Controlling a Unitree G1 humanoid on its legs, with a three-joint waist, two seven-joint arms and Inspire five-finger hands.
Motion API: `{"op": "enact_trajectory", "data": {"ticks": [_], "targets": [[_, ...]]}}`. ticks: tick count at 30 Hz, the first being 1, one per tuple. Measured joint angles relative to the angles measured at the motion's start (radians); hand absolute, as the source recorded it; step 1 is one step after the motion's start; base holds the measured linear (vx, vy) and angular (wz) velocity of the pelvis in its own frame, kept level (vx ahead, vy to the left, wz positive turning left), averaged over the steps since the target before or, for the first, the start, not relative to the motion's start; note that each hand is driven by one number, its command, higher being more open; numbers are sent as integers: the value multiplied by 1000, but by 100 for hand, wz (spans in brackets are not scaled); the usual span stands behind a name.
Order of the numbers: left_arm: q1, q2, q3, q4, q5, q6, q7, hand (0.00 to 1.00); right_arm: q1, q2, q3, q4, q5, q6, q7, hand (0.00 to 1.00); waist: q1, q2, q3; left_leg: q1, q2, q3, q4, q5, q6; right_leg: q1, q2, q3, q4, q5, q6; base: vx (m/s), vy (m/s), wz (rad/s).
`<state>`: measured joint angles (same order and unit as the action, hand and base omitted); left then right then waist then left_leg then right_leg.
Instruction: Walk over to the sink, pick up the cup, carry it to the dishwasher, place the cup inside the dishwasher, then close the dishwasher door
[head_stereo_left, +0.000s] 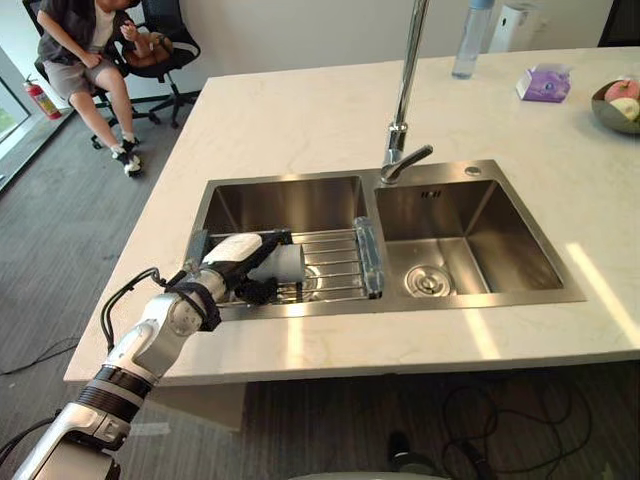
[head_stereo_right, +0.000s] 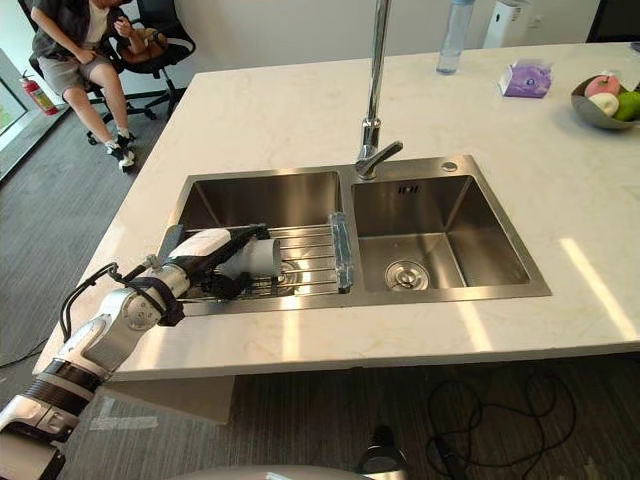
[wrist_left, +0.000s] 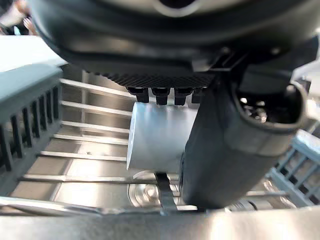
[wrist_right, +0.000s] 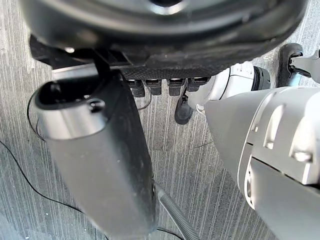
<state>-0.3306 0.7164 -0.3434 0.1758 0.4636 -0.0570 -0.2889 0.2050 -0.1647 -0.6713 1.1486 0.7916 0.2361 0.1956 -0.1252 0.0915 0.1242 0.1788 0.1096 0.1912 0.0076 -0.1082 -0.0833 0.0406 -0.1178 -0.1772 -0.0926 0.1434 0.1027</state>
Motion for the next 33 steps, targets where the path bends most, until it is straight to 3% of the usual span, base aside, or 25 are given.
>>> {"op": "enact_trajectory", "data": {"ticks": [9, 15, 25, 33], "targets": [[-153, 87, -107, 90, -116, -60, -177, 100, 7, 0, 18, -5, -31, 11, -3, 100, -27, 18, 7, 12, 3, 8, 0, -5, -3, 4, 4, 6, 0, 0, 0, -12, -6, -4], [-211, 119, -129, 115, -191, -104, -290, 100, 31, 7, 192, -44, -28, -35, -49, 100, -47, 32, 12, 7, 8, 15, 0, -9, -11, -9, 10, 12, 0, 0, 0, -38, -21, -4], [-241, 150, -140, 141, -229, -112, -310, 100, 46, 9, 269, -57, -29, -81, -54, 100, -81, 53, 24, 2, 9, 41, 0, -13, -16, -28, 12, 32, 0, 1, 1, -10, -13, -8], [-241, 151, -140, 140, -227, -104, -246, 100, 64, 9, 286, -57, -29, -88, -68, 100, -83, 57, 35, -13, 6, 46, 5, -13, -16, -46, 11, 40, -1, 6, 3, -40, -23, -2]]}}
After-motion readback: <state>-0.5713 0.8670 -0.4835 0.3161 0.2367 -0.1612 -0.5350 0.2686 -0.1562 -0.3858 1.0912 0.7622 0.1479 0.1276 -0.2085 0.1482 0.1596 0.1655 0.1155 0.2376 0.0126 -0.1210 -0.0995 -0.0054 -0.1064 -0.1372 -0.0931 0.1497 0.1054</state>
